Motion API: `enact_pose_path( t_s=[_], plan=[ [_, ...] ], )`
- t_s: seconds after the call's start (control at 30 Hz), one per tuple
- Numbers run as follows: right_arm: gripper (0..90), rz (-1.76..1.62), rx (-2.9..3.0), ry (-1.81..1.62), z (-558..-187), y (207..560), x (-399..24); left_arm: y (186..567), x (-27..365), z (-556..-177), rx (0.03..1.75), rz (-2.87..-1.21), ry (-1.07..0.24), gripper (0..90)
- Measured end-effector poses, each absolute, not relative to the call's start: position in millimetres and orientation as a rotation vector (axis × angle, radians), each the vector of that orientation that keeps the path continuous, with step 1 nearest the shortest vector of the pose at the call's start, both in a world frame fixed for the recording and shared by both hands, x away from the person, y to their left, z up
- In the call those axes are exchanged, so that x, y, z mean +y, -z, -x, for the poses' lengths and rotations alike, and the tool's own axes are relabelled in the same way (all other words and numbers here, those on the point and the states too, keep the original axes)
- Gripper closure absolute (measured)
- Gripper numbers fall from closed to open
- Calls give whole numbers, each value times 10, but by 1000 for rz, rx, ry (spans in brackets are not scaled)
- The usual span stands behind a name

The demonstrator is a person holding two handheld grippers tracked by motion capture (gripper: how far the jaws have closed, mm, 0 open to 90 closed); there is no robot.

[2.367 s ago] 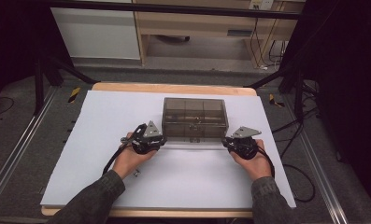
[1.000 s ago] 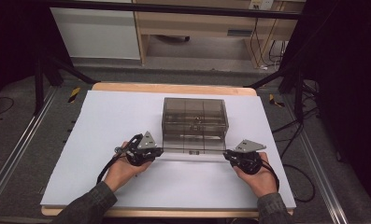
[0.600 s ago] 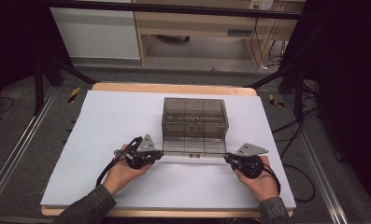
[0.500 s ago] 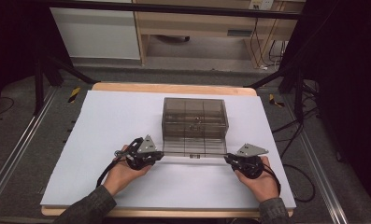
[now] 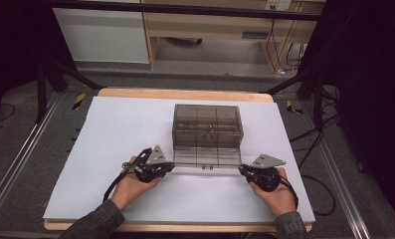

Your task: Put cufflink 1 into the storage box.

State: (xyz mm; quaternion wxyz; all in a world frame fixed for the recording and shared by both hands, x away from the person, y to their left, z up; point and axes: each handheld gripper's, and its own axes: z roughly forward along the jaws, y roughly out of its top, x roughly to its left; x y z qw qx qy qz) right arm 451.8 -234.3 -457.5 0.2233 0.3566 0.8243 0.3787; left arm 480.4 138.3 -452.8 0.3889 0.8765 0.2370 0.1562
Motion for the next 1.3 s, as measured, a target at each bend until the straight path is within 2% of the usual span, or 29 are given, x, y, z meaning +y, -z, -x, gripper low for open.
enact_pose_path(
  t_s=[0.43,0.5,0.53,0.63,0.77,0.93,1.1,1.3],
  plan=[
    [782,-1007,2260,-1059,-4568,4599,-2336,4568,1393,-4845,626,-2202,-387,829],
    [776,-1007,2257,-1065,-4569,4605,-2339,4570,1394,-4842,630,-2191,-380,803],
    [756,-1012,2254,-1076,-4570,4606,-2341,4564,1395,-4837,636,-2192,-385,770],
    [595,-1045,2246,-1080,-4571,4611,-2338,4538,1413,-4810,635,-2186,-395,650],
    [473,-1093,2183,-1116,-4541,4609,-2324,4503,1457,-4818,640,-2171,-401,537],
    [312,-1157,2064,-1111,-4422,4555,-2281,4446,1508,-4808,627,-2198,-415,328],
    [245,-1238,1899,-1093,-4187,4589,-2297,4368,1589,-4781,566,-2252,-427,126],
    [215,-1310,1846,-1081,-4019,4667,-2337,4278,1758,-4754,571,-2234,-424,76]
  ],
)
